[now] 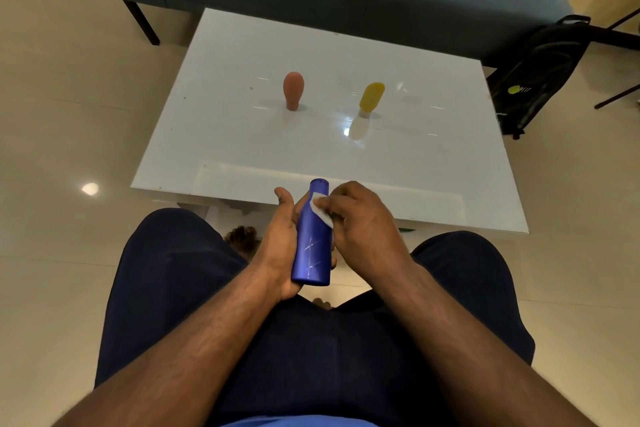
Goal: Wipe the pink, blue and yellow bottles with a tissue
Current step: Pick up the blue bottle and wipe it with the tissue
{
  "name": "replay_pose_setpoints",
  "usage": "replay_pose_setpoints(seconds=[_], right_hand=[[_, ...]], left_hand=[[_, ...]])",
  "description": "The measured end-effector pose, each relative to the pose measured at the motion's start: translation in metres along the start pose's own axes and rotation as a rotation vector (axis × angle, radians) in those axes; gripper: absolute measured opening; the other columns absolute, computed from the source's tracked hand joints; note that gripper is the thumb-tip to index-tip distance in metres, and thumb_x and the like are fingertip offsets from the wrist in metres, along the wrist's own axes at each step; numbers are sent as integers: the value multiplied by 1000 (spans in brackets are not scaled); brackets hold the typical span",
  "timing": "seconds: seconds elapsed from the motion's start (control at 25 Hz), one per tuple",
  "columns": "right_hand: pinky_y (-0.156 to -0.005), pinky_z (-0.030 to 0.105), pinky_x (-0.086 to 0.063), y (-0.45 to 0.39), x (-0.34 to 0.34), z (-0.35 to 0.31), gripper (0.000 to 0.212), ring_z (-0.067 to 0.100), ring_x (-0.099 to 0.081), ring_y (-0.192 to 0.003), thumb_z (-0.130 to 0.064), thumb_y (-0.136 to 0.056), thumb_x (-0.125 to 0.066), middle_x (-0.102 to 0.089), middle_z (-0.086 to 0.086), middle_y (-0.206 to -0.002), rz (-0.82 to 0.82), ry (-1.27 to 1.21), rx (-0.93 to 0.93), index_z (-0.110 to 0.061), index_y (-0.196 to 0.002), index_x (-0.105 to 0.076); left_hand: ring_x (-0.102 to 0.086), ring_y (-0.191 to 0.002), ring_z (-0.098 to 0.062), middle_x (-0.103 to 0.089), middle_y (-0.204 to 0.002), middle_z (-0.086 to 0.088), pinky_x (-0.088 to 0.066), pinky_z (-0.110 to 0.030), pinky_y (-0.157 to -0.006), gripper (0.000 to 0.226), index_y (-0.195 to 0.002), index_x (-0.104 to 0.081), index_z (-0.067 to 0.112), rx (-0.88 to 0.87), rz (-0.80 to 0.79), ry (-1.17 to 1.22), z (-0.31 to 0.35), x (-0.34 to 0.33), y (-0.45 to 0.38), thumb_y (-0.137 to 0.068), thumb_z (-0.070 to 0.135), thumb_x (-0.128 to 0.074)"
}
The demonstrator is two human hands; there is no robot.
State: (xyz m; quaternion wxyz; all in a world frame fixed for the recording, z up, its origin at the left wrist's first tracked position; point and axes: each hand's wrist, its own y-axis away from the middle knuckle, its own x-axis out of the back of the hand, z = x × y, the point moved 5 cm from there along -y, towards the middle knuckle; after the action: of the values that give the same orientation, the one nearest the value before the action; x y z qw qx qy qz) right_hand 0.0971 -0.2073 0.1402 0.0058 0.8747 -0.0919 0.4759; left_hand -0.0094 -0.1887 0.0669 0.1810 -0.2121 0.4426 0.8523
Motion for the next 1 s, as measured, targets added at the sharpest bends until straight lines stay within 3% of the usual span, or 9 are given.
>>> replay_pose_setpoints(seconds=[0.04,0.16,0.28,0.4,0.52,0.6,0.72,0.88,1.0], right_hand=[[-64,12,-44,2,-3,-4,17,16,-53,-86,-18,-92,-61,-57,0,-97,0,-5,-6,-14,-106,-68],[-68,33,-50,19,-19,-27,28,21,-53,-84,-9,-81,-72,-60,-1,-97,-87,129,210,-21,-106,-70],[-71,38,-51,3,-1,-5,18,23,-56,-82,-10,-85,-67,-64,4,-91,16,48,125,-16,-101,-73],[-72,36,-50,0,6,-1,19,18,-55,-79,-21,-95,-55,-61,2,-86,75,-37,-11,-12,-96,-73],[-67,31,-50,22,-5,-22,19,21,-56,-79,-16,-89,-56,-60,2,-90,-6,-16,109,-13,-100,-72],[-69,31,-52,18,-1,-11,18,18,-58,-80,-13,-90,-59,-61,0,-93,-4,-38,100,-14,-103,-72],[-70,29,-53,8,5,3,19,14,-58,-79,-18,-95,-55,-58,-1,-92,43,-110,-72,-14,-101,-72],[-66,36,-52,27,-9,-27,19,22,-57,-77,-17,-90,-56,-59,2,-89,-14,-22,125,-14,-101,-71],[-68,37,-52,13,-3,-6,18,19,-57,-76,-18,-95,-55,-58,1,-88,50,-75,1,-14,-100,-72]], left_hand=[[-70,-74,-25,-73,-92,-13,-59,-39,-69,79,-127,-65,19,-4,2,-1,0,0,0,-91,80,-29],[-74,-76,-24,-73,-89,-11,-62,-38,-67,78,-126,-64,16,8,-22,45,1,-2,3,-92,78,-31],[-70,-71,-26,-72,-89,-12,-59,-38,-67,80,-130,-63,19,-11,-16,20,2,0,-1,-90,80,-30],[-67,-65,-25,-71,-83,-12,-57,-36,-62,75,-117,-67,17,1,-15,0,2,0,1,-90,79,-33],[-70,-69,-23,-72,-83,-10,-60,-35,-64,68,-106,-68,18,-19,-19,19,4,0,3,-93,75,-34],[-69,-67,-24,-71,-81,-10,-59,-36,-64,67,-107,-68,18,-22,-7,6,5,0,1,-92,75,-36],[-64,-64,-26,-68,-77,-11,-55,-37,-66,67,-102,-68,18,-5,3,-13,5,0,1,-89,78,-41],[-69,-64,-23,-69,-75,-10,-59,-34,-60,67,-100,-67,13,4,-1,9,6,1,2,-92,74,-40],[-68,-62,-22,-70,-74,-8,-57,-33,-56,61,-104,-66,15,-8,-8,7,7,0,2,-95,70,-41]])
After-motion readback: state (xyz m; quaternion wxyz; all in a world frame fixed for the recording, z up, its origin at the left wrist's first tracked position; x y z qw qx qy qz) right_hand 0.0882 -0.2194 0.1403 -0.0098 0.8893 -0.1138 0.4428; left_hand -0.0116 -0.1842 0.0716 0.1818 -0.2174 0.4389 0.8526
